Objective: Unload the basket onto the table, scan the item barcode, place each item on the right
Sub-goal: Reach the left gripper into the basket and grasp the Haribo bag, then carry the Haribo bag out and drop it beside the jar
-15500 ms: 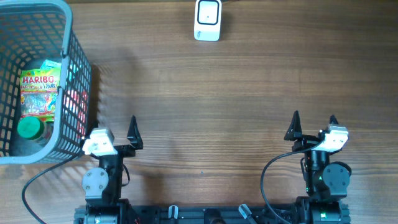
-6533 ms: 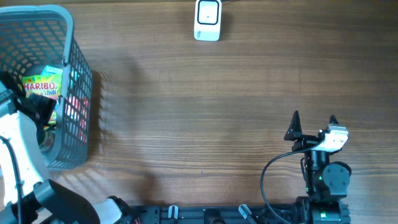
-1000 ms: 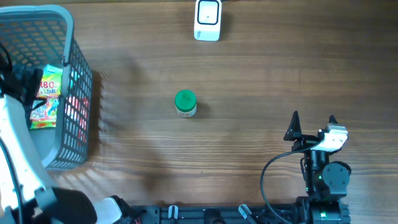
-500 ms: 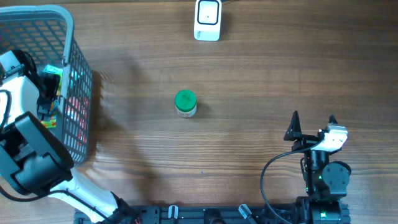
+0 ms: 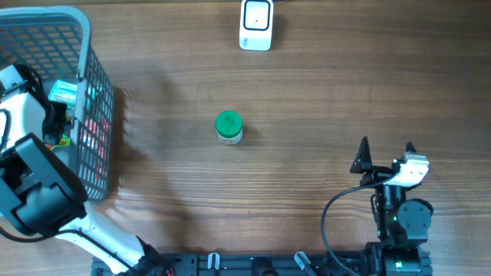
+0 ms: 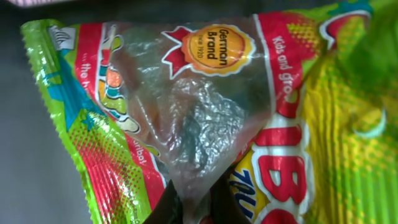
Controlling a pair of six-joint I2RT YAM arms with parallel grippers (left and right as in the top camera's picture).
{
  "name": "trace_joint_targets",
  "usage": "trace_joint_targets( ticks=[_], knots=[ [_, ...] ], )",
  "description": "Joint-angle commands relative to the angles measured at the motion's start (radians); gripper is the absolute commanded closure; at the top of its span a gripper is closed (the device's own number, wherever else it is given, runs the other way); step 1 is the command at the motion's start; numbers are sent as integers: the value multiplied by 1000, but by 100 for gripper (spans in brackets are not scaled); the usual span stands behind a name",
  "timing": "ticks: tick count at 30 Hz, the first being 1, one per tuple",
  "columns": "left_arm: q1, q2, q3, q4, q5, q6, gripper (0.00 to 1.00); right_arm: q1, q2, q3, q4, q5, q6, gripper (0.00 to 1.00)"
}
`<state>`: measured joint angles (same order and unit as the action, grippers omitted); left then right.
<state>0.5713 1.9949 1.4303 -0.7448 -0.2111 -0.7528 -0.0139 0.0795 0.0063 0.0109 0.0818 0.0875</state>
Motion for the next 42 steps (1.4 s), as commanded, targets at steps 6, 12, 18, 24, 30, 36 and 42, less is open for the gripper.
trace_joint_targets(
  ticks=[6, 12, 18, 24, 30, 36, 42],
  knots=[
    [5, -479, -13, -35, 31, 16, 96, 4, 2, -1, 2, -13, -9, 0],
    [-8, -841, -13, -32, 195, 16, 96, 4, 2, -1, 2, -13, -9, 0],
    [-275, -996, -13, 31, 513, 12, 96, 4, 2, -1, 2, -13, -9, 0],
    [-747, -888, -13, 31, 412, 13, 96, 4, 2, -1, 3, -13, -9, 0],
    [-1132, -584, -13, 108, 268, 13, 96, 4, 2, -1, 2, -13, -9, 0],
    [-1256, -289, -13, 162, 227, 12, 96, 4, 2, -1, 3, -13, -9, 0],
    [-1263, -127, -13, 167, 203, 12, 96, 4, 2, -1, 2, -13, -9, 0]
  ],
)
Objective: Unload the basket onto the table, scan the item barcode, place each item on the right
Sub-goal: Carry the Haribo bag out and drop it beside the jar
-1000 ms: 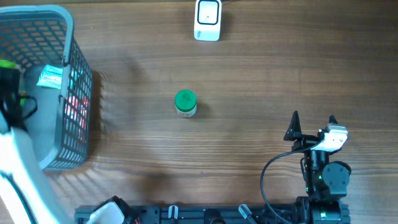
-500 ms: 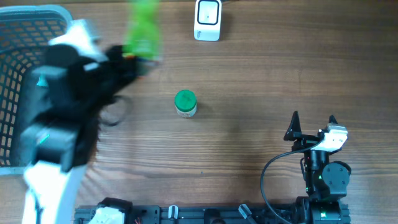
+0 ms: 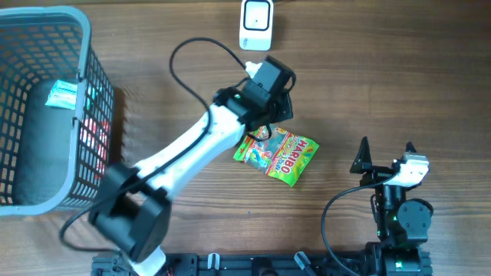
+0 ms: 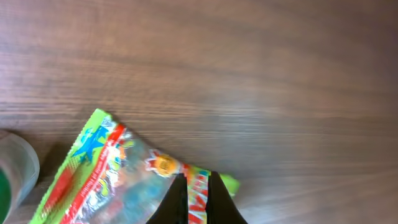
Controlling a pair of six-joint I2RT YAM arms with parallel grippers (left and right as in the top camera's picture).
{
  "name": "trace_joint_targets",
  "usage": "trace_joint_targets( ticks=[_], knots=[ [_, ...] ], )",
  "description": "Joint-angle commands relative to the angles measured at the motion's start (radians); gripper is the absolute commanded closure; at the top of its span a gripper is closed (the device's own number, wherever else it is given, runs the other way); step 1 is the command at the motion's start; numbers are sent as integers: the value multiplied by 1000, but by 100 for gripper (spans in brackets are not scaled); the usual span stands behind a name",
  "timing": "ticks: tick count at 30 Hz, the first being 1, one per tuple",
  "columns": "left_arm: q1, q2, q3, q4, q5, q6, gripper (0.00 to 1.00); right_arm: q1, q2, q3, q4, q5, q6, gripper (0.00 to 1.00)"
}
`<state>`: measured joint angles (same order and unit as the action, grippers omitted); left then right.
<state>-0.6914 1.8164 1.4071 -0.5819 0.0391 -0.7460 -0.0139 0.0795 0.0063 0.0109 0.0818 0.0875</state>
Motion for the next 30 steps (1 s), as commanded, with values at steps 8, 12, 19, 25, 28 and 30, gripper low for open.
trace_joint_targets(
  ticks=[8, 12, 19, 25, 28, 30],
  knots=[
    [0, 75, 11, 9, -59, 5, 96, 4, 2, -1, 2, -13, -10, 0],
    [-12, 75, 11, -94, -59, 5, 96, 4, 2, -1, 2, -13, -9, 0],
    [-32, 75, 11, -174, 13, -76, 0, 4, 2, -1, 2, -13, -9, 0],
    [-60, 105, 6, -220, 29, -266, 0, 4, 2, -1, 2, -13, -9, 0],
    [-64, 158, 6, -216, 87, -288, 0, 4, 2, -1, 3, -13, -9, 0],
    [-65, 205, 6, -216, 95, -306, 0, 4, 2, -1, 2, -13, -10, 0]
  ],
)
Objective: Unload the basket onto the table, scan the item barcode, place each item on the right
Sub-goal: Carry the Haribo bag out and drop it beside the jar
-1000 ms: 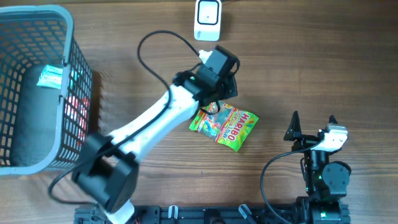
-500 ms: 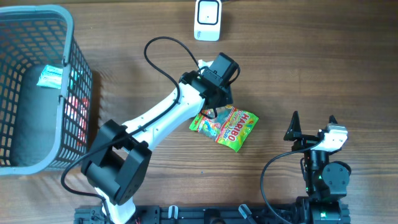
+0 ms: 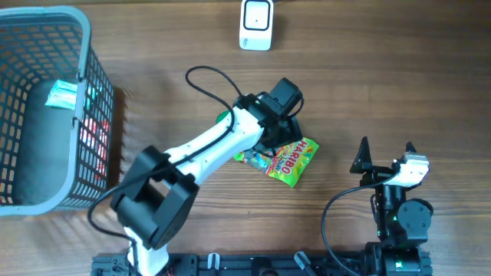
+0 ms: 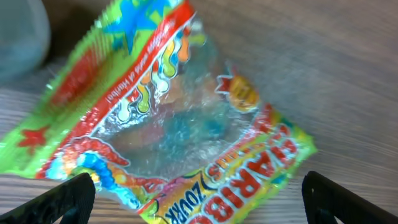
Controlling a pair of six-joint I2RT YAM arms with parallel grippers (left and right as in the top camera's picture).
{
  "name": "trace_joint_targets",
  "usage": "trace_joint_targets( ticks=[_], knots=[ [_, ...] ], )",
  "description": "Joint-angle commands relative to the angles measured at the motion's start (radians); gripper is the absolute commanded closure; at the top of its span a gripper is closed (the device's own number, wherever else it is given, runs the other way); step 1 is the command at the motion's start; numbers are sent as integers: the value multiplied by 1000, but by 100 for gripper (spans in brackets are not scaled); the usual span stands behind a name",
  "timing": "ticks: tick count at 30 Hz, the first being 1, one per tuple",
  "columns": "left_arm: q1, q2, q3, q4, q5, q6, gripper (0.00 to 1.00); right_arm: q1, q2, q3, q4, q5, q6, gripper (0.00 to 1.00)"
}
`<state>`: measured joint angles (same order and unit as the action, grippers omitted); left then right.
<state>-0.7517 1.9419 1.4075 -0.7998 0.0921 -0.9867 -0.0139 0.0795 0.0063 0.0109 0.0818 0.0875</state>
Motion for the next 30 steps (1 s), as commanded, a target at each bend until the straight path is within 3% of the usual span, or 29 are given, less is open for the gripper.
trace_joint_targets(
  ticks=[1, 4, 5, 7, 8, 9, 15, 16, 17, 18, 19, 30],
  knots=[
    [-5, 98, 6, 2, 42, -73, 0, 4, 2, -1, 2, -13, -9, 0],
    [-4, 150, 6, 2, 42, -76, 0, 4, 2, -1, 2, -13, -10, 1],
    [-4, 154, 6, 3, 42, -77, 8, 4, 2, -1, 2, -13, -9, 0],
    [-5, 156, 6, 29, 42, -76, 71, 4, 2, -1, 2, -13, -9, 0],
    [-5, 156, 6, 47, 42, -76, 87, 4, 2, -1, 3, -13, -9, 0],
    [-4, 156, 6, 72, 41, -76, 96, 4, 2, -1, 2, -13, -9, 0],
    [47, 156, 6, 210, 38, -76, 96, 4, 2, -1, 2, -13, -9, 0],
    [57, 154, 6, 206, 38, -76, 85, 4, 2, -1, 2, -13, -9, 0],
    [65, 151, 7, 201, 43, -66, 50, 4, 2, -1, 2, -13, -9, 0],
    [71, 143, 10, 182, 46, -65, 5, 4, 2, -1, 2, -13, -9, 0],
    [74, 129, 22, 144, 44, -65, 0, 4, 2, -1, 2, -13, -10, 0],
    [85, -182, 438, -125, 5, 285, 0, 4, 2, -1, 2, -13, -9, 0]
  ],
)
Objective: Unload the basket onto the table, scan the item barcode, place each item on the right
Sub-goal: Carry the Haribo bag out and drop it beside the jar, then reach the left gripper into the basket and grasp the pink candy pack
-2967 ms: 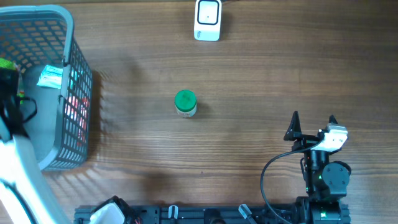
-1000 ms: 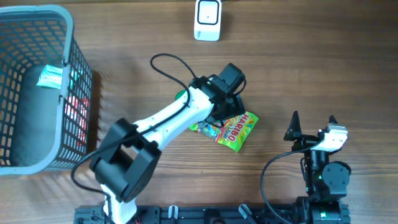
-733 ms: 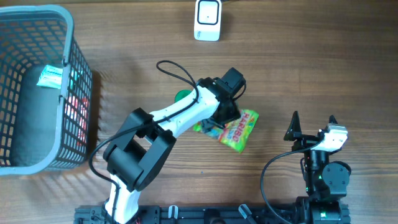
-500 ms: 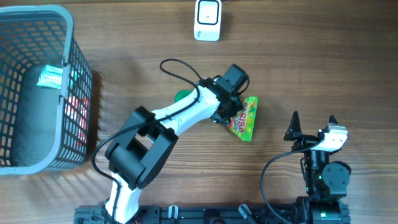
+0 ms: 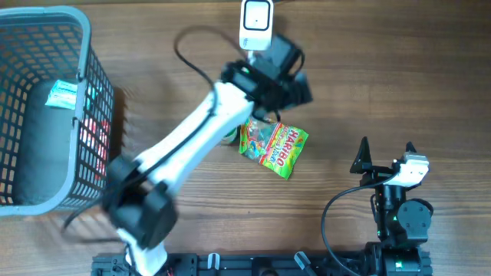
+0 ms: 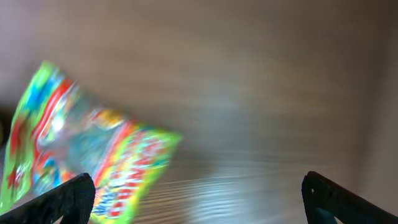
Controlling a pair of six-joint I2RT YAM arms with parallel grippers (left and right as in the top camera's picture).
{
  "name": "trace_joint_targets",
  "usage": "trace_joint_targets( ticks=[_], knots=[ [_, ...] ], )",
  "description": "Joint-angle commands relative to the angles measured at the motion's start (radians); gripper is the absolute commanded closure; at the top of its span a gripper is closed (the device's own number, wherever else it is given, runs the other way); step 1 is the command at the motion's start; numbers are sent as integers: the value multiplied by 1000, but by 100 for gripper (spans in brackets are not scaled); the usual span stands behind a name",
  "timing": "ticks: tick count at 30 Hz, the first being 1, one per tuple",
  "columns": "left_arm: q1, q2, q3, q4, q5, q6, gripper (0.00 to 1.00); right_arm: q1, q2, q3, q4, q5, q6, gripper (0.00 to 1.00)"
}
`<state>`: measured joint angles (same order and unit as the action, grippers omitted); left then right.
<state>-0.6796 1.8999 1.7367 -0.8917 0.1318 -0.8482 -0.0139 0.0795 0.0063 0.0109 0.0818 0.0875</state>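
The Haribo candy bag (image 5: 274,146) lies flat on the wooden table, right of centre, with its printed front up. In the blurred left wrist view the bag (image 6: 81,162) shows at the lower left. My left gripper (image 5: 295,90) is above the table behind the bag, between it and the white barcode scanner (image 5: 256,23). It is open wide with nothing in it, and its fingertips (image 6: 68,199) frame bare wood. My right gripper (image 5: 386,156) stands open and empty at the right front.
A grey wire basket (image 5: 92,100) with more packets stands at the far left. A green-lidded jar (image 5: 229,139) sits just left of the bag, mostly hidden under my left arm. A black cable loops from the right arm's base.
My left gripper, open close over the bag before, is now higher and farther back toward the scanner. The bag stays on the table, shifted slightly back and left. The right arm is unchanged.
First my left gripper was down in the basket, shut on the candy bag. Then it held the bag over the middle of the table beside the jar. Then it was open with the bag lying beneath it. Now it is clear of the bag, near the scanner.
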Motion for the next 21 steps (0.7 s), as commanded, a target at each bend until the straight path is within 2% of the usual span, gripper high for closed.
trace_joint_targets(
  ticks=[1, 5, 7, 9, 11, 13, 14, 16, 17, 18, 19, 21],
  knots=[
    [35, -193, 143, -77, -124, 156, 0, 4, 2, -1, 2, -13, -10, 0],
    [161, -341, 160, -179, -388, 132, 0, 4, 2, -1, 3, -13, -9, 0],
    [256, -406, 160, -228, -444, 104, 0, 4, 2, -1, 2, -13, -9, 0],
    [420, -478, 160, -264, -443, 101, 0, 4, 2, -1, 2, -13, -9, 0],
    [535, -511, 160, -275, -443, 146, 0, 4, 2, -1, 3, -13, -9, 0],
    [656, -521, 160, -322, -459, 293, 0, 4, 2, -1, 2, -13, -9, 0],
    [702, -520, 159, -348, -491, 276, 0, 4, 2, -1, 2, -13, -9, 0],
    [803, -509, 158, -421, -550, 90, 0, 4, 2, -1, 2, -13, -9, 0],
    [882, -496, 158, -485, -546, -62, 0, 4, 2, -1, 2, -13, -9, 0],
    [940, -484, 156, -527, -521, -153, 0, 4, 2, -1, 2, -13, -10, 0],
    [1003, -467, 148, -554, -475, -206, 0, 4, 2, -1, 2, -13, -9, 0],
    [1075, -433, 131, -564, -422, -208, 0, 4, 2, -1, 2, -13, -9, 0]
  ],
)
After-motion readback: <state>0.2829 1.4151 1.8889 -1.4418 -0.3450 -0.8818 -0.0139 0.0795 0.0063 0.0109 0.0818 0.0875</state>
